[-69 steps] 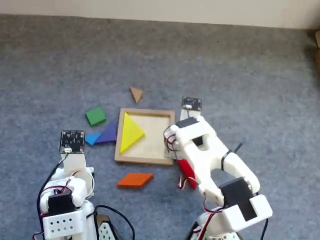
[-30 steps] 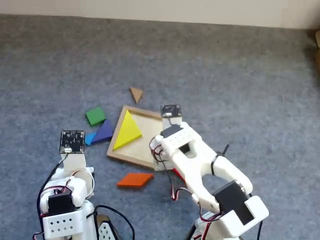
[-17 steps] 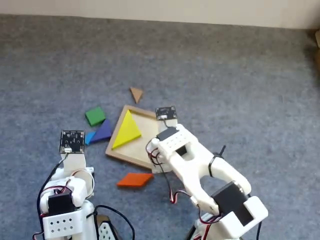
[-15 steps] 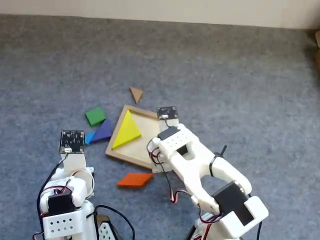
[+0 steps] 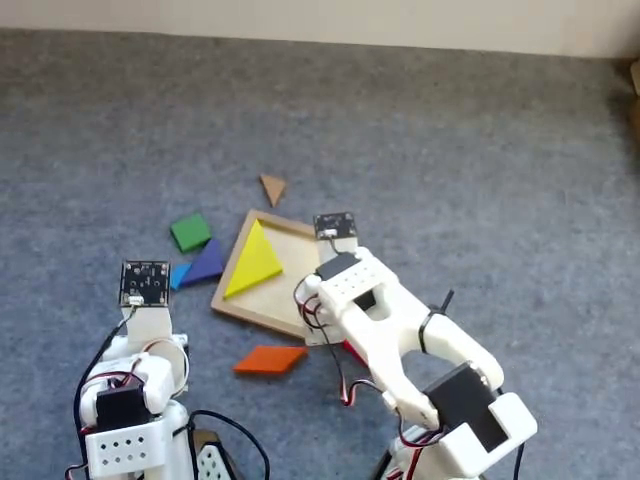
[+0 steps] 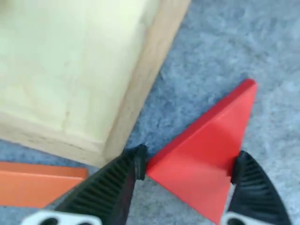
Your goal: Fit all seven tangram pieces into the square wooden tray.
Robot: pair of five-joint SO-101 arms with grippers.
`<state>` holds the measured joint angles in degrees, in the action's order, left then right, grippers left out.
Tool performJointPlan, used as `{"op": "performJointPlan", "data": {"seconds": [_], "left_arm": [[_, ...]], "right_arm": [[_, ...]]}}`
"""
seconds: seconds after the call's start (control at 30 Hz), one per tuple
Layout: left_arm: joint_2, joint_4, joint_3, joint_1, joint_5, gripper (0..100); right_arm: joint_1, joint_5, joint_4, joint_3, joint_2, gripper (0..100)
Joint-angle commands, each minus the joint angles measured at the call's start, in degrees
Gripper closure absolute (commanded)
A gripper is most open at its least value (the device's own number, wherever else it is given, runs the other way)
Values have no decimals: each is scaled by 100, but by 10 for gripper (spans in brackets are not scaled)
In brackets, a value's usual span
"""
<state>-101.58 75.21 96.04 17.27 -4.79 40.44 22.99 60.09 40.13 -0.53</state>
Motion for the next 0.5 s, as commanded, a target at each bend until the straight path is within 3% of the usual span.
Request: {"op": "performJointPlan", "data": {"seconds": [0.0,0.37,0.47], "left_arm": [[-347,44,119,101,-26,993],[-347,44,119,101,-26,993],[-347,44,119,101,-26,993]], "right_arm": [[-13,-70,57,127,22,727],[-84,-70,57,277,-31,729],[-233,-79,57,259,-31,774]]}}
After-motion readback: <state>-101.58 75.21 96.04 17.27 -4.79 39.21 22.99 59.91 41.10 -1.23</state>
